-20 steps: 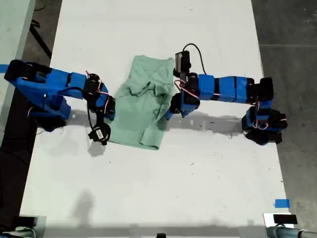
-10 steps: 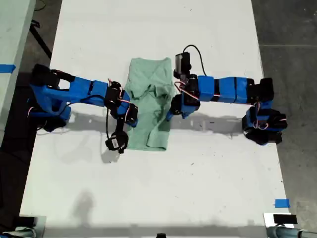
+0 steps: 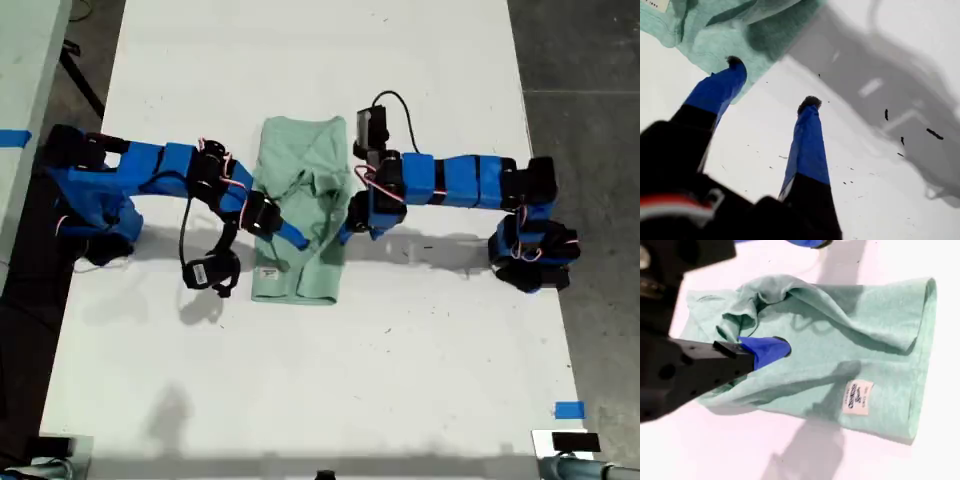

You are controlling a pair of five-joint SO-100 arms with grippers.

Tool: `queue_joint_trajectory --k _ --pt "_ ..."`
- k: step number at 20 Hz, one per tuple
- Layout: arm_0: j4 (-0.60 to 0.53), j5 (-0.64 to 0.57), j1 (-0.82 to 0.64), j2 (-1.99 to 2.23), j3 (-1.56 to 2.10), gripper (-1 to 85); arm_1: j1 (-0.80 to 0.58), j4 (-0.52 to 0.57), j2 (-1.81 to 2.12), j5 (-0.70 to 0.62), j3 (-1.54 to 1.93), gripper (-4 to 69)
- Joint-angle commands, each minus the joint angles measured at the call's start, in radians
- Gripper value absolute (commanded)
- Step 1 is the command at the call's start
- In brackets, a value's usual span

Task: Fold t-shirt

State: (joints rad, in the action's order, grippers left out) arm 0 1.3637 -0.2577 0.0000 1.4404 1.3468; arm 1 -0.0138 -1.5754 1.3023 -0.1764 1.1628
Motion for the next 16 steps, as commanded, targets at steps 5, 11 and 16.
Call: queue_joint_trajectory --k 5,11,16 --pt "-0.021 0.147 0.077 0.334 0.373 33.0 0.072 0.014 0.153 0.044 0.083 19.2" --pt "0.011 0.367 0.285 0.341 0.364 32.4 0.27 0.028 0.14 0.241 0.052 28.5" --pt "-0.058 0.382 0.259 0.218 0.342 32.1 0.267 0.115 -0.003 0.273 -0.028 34.5"
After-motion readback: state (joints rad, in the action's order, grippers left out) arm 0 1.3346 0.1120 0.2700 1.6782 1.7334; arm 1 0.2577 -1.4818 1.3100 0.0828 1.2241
